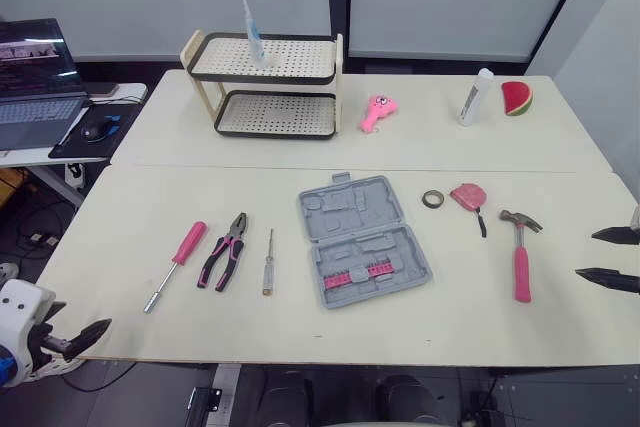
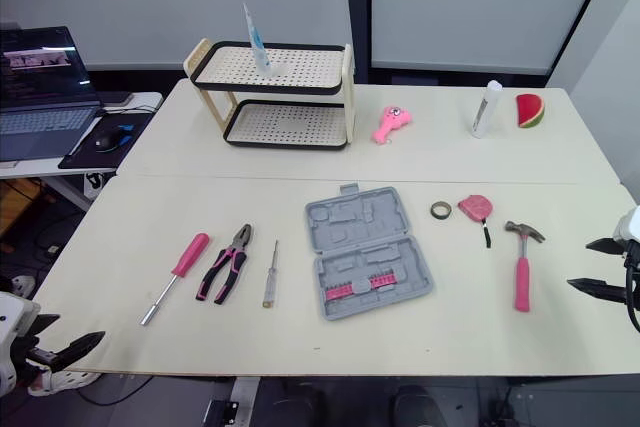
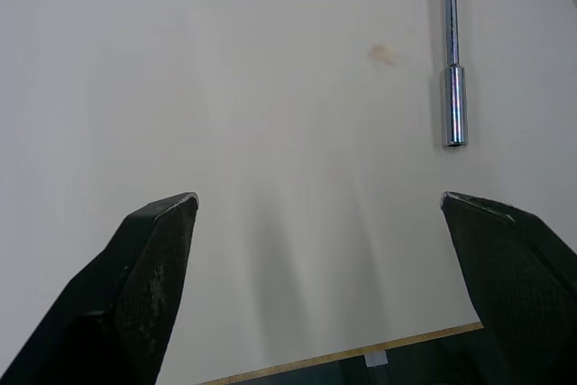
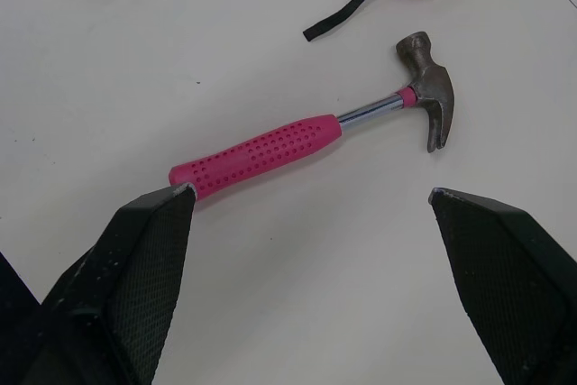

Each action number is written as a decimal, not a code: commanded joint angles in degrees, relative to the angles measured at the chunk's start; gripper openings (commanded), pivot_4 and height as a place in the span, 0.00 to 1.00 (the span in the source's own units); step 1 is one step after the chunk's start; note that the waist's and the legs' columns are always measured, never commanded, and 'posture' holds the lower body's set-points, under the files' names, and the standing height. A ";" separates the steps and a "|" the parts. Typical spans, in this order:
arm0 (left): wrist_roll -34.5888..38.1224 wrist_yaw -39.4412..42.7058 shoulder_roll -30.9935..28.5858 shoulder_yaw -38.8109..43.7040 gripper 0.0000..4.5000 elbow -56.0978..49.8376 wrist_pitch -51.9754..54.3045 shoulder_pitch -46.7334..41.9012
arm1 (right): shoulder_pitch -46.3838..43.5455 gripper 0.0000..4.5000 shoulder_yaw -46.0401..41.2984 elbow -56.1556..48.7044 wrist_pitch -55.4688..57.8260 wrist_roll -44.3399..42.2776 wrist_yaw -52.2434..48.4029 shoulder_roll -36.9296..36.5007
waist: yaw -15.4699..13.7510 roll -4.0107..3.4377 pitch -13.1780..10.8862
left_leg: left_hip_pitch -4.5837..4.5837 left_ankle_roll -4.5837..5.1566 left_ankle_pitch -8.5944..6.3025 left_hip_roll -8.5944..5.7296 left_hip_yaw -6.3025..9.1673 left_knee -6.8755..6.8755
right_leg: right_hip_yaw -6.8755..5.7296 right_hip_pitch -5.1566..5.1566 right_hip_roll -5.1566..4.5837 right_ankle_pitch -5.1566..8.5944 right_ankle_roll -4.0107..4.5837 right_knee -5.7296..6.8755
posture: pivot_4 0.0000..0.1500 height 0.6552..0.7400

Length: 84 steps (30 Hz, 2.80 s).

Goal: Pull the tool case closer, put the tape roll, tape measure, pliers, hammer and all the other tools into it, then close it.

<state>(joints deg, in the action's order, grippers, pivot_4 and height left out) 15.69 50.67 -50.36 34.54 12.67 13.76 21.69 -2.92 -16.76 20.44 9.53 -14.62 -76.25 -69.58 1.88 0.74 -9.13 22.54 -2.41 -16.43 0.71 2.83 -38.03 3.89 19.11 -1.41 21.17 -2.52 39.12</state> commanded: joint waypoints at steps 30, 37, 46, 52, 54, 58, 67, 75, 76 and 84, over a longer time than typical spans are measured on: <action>4.38 6.98 -0.54 3.02 1.00 7.07 -6.78 -3.03 | -1.90 0.98 -1.23 8.97 -7.16 0.29 1.93 0.57 | 0.09 -0.01 0.00 | -0.04 0.00 0.00 0.00 -0.04 -0.01 | -0.15 0.01 0.00 0.00 0.00 0.04 | 1.00 1.00; 7.69 4.96 2.26 0.94 1.00 -2.64 -0.96 -3.23 | -2.90 0.98 -2.54 2.24 -1.72 -2.38 4.24 1.45 | 0.05 -0.02 0.01 | -0.03 0.00 0.00 0.00 -0.04 -0.02 | -0.14 0.00 0.00 0.00 0.00 0.07 | 1.00 1.00; 9.79 -3.19 7.19 -11.25 0.96 -27.41 13.26 -8.86 | -5.00 0.77 -0.27 -26.58 18.28 -8.91 13.93 6.75 | -0.25 0.01 0.01 | 0.10 -0.01 0.01 0.00 0.08 -0.14 | -0.03 0.06 0.02 0.00 0.00 0.28 | 1.00 1.00; 9.71 0.57 5.18 -19.63 0.59 -28.20 15.69 -16.40 | -9.18 0.43 8.38 -30.22 20.52 -5.93 16.70 9.91 | -0.18 0.01 0.01 | 0.12 -0.01 0.01 -0.03 0.09 -0.19 | -0.05 0.09 0.04 0.00 0.00 0.29 | 1.00 1.00; 7.88 2.45 4.33 -23.06 0.45 -25.64 14.23 -19.55 | -11.27 0.36 11.89 -29.93 21.02 -4.00 17.88 11.15 | -0.15 0.01 0.01 | 0.16 -0.01 0.01 -0.02 0.09 -0.20 | -0.06 0.13 0.05 0.00 0.00 0.29 | 1.00 1.00; 4.84 4.34 4.73 -28.75 0.17 -20.20 11.90 -25.68 | -15.64 0.22 17.84 -27.99 21.79 -0.35 19.40 13.92 | -0.10 0.01 0.01 | 0.15 -0.01 0.01 -0.03 0.04 -0.23 | -0.16 0.19 0.10 0.00 0.00 0.36 | 1.00 1.00; -3.61 5.59 10.79 -40.39 0.00 -7.38 4.87 -37.70 | -25.12 0.01 30.17 -19.59 20.12 11.19 24.61 23.14 | -0.07 0.02 0.01 | 0.42 0.00 0.00 -0.03 0.07 -0.68 | -0.26 0.43 0.16 0.00 0.00 0.68 | 1.00 1.00; -8.98 5.24 14.79 -44.96 0.00 1.71 -1.92 -43.84 | -31.68 0.01 35.11 -8.97 16.10 18.04 26.73 29.64 | -0.09 0.02 0.01 | 0.44 0.00 0.01 -0.06 0.06 -0.76 | -0.25 0.56 0.21 0.00 0.00 0.84 | 1.00 1.00; -9.35 5.10 15.36 -45.06 0.00 2.40 -2.33 -44.24 | -32.26 0.01 35.34 -7.70 15.68 18.68 27.04 30.33 | -0.06 0.01 0.01 | 0.45 -0.01 0.01 -0.05 0.05 -0.77 | -0.25 0.57 0.21 0.00 0.00 0.84 | 1.00 1.00; -12.26 3.99 18.95 -46.03 0.00 6.47 -5.52 -46.17 | -35.68 0.01 36.15 0.22 12.70 21.86 27.32 34.67 | 0.00 0.01 0.01 | 0.44 -0.02 0.02 -0.04 0.05 -0.77 | -0.24 0.62 0.20 0.00 0.00 0.88 | 1.00 1.00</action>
<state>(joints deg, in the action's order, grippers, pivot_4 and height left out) 3.90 55.16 -31.51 -11.57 19.27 9.50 -23.33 -37.24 19.52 20.62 23.57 6.45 -48.99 -34.98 1.87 0.76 -9.12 22.98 -2.43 -16.41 0.66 2.89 -38.81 3.64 19.73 -1.21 21.17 -2.52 40.01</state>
